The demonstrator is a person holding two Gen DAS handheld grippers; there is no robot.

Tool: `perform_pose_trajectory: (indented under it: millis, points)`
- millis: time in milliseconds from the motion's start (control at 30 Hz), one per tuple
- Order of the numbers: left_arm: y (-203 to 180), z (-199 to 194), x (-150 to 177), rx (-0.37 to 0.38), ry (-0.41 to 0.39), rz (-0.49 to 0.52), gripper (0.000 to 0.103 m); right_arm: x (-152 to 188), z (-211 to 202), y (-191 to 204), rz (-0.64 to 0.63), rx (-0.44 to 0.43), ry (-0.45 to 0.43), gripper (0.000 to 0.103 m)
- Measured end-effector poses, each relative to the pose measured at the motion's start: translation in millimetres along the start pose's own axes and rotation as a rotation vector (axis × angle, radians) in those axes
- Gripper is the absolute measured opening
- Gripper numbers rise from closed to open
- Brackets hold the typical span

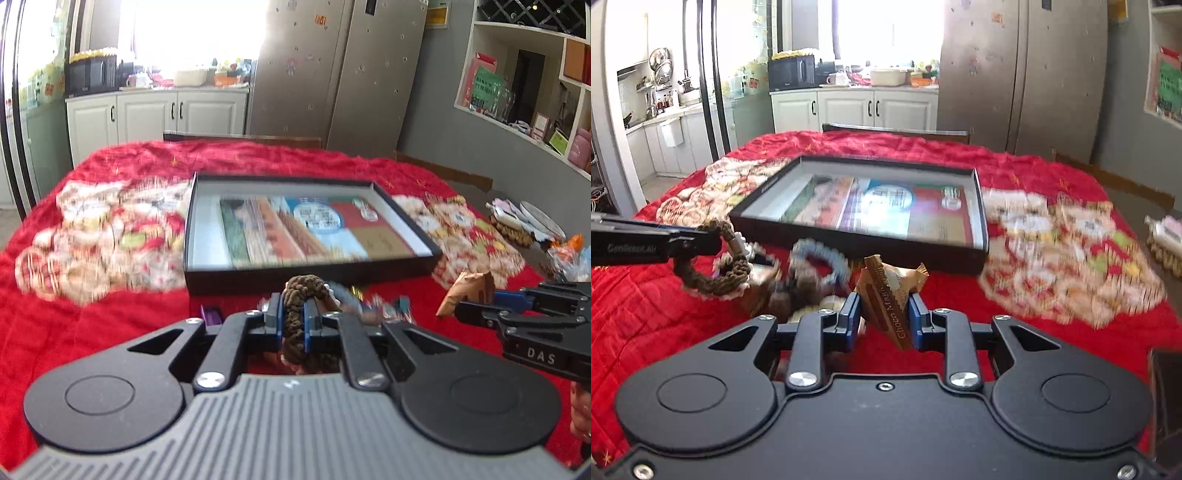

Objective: Organize objects
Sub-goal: 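Carry the knitted ring with the left tool while the right tool carries the chocolate package over the black box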

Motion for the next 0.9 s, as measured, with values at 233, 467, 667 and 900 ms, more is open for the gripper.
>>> perform_pose_trajectory:
  millis: [233,467,667,900]
  points:
    - [8,40,-39,-0.036,-0.016,-0.010,0.013,-46,31,-11,-0.007,-0.006,-0.034,0.026]
    - [18,102,-56,-0.057,0.017,-0.032,0.013,-73,90,-28,0.023,-0.011,-0.031,0.026]
    - [25,156,-57,-0.063,0.064,-0.071,0.013,-74,151,-48,0.082,-0.003,0.007,0.026]
    - [33,200,-51,-0.096,0.108,-0.074,0.013,-61,206,-53,0.085,-0.008,0.057,0.026]
Point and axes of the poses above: each gripper's, at about its wrist camera, not at the fingertips, and z roughly the way its jaws point, y to its left, x to its underside, the point moved 8 cm from there along z, roughly the way its jaws point, and after that the axes turned 9 degrees about -y, right-handed, at the moved point
